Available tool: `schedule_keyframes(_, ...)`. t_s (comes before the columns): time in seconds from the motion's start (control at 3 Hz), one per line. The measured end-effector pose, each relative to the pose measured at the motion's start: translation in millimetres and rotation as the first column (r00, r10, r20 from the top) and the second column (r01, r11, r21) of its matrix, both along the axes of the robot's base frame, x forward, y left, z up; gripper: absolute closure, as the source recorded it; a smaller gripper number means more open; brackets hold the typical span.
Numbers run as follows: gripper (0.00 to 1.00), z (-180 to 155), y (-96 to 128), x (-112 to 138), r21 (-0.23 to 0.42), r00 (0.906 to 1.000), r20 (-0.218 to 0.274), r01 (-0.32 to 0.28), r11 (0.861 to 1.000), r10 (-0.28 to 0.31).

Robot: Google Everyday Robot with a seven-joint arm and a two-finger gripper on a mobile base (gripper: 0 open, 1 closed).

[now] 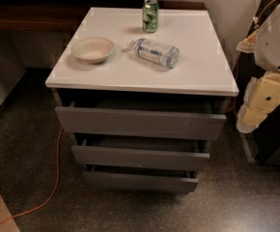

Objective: Open middle drawer

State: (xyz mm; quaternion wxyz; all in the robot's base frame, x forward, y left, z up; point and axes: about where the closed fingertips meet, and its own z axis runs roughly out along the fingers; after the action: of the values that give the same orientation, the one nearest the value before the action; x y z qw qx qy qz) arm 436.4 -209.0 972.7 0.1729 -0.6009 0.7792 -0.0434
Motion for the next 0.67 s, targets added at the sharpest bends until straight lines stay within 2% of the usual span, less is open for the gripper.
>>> schedule_keyframes(0.67,0.0,-65,9,-10,0.075,0.9998,-0.006,0.021,0.997,-0.021)
